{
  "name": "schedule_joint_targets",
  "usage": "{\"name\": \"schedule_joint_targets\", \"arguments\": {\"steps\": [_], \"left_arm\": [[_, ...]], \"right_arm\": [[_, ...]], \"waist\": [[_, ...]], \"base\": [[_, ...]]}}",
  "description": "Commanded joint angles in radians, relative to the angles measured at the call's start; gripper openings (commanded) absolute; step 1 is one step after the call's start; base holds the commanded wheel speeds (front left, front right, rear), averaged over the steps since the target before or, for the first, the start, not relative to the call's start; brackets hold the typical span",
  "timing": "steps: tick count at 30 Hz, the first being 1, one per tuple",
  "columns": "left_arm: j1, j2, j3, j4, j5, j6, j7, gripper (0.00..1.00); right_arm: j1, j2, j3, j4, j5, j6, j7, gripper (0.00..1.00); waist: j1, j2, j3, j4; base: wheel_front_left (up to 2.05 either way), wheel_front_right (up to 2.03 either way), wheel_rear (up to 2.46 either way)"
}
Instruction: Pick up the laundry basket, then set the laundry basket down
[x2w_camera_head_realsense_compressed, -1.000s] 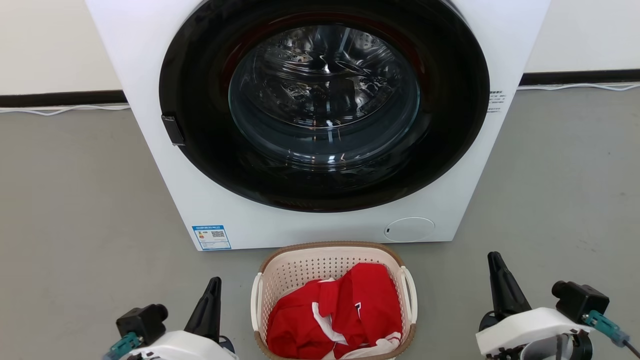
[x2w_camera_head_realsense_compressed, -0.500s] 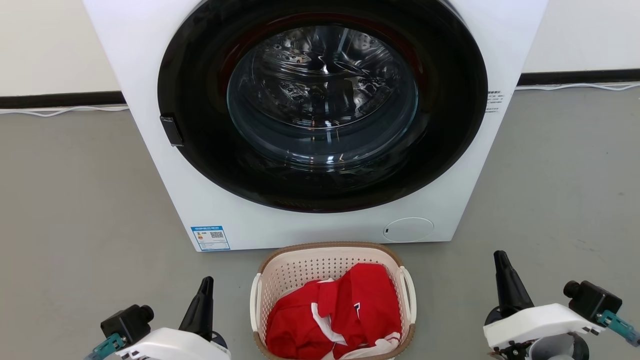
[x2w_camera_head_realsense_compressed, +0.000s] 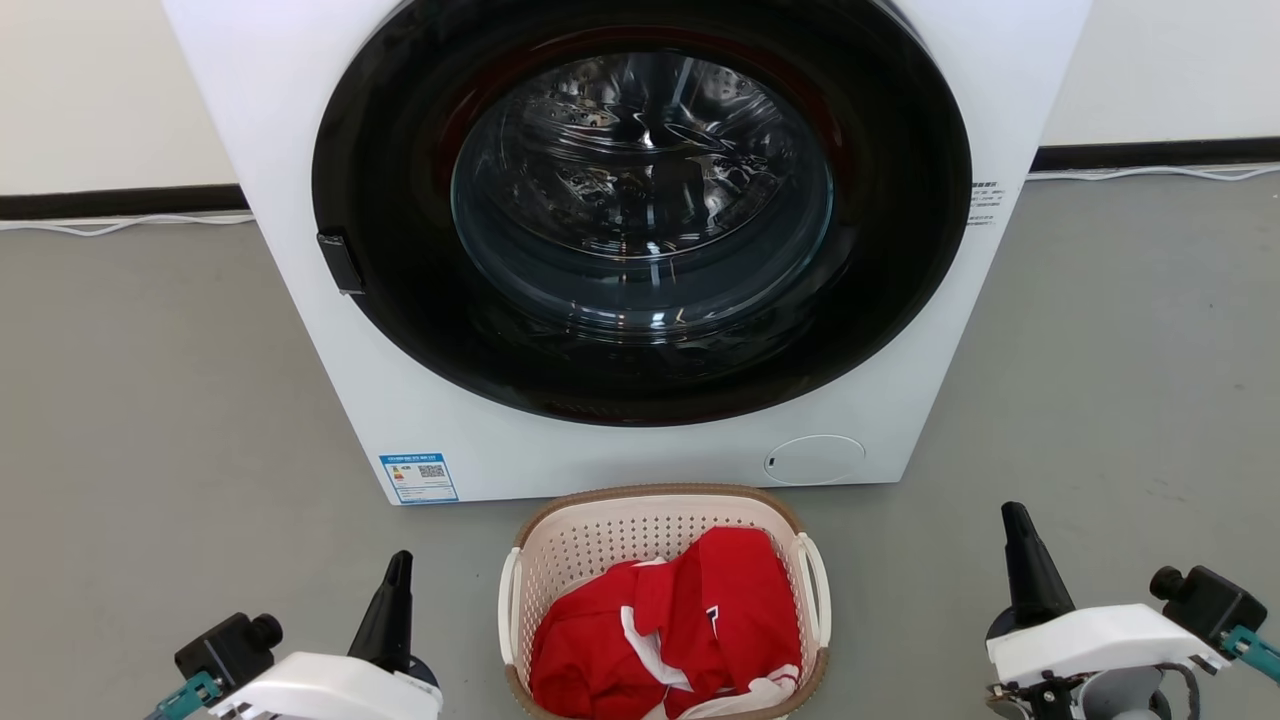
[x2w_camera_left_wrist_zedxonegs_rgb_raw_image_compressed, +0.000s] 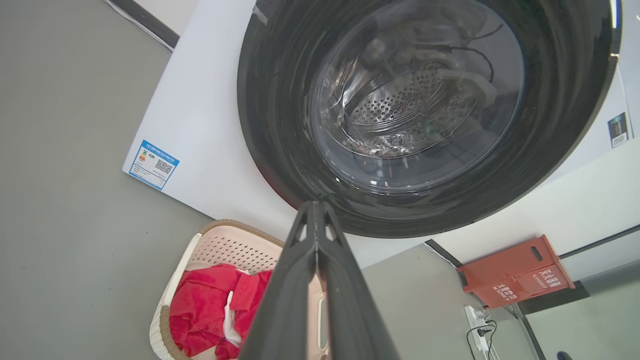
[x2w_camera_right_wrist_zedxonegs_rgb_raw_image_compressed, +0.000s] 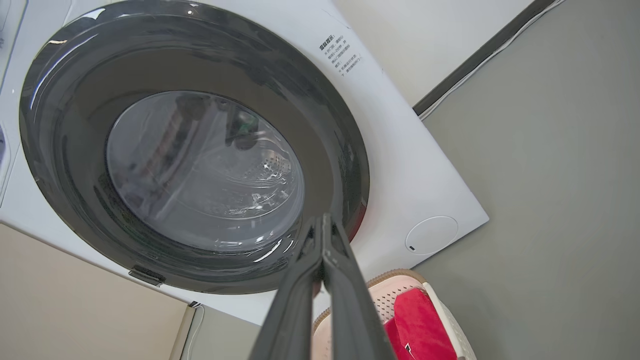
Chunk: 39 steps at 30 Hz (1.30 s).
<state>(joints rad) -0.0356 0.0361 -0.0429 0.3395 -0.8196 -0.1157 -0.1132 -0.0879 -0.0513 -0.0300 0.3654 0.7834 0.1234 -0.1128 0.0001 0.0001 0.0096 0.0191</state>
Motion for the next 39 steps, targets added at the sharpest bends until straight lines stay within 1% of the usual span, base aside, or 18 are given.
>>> {"name": "schedule_joint_targets", "arguments": {"steps": [1, 39], "left_arm": [[-0.047, 0.007, 0.020, -0.033, -0.032, -0.006, 0.008, 0.00], [-0.060, 0.010, 0.090, -0.064, -0.419, -0.011, 0.120, 0.00]], "right_arm": [[-0.030, -0.003, 0.002, -0.035, 0.031, 0.003, 0.013, 0.00], [-0.025, -0.001, -0.042, -0.079, 0.437, 0.005, 0.122, 0.00]], "waist": [[-0.0001, -0.0001, 0.000, 0.000], [-0.0001, -0.0001, -0.003, -0.010]], "base": [[0.00, 0.00, 0.00], [0.00, 0.00, 0.00]]}}
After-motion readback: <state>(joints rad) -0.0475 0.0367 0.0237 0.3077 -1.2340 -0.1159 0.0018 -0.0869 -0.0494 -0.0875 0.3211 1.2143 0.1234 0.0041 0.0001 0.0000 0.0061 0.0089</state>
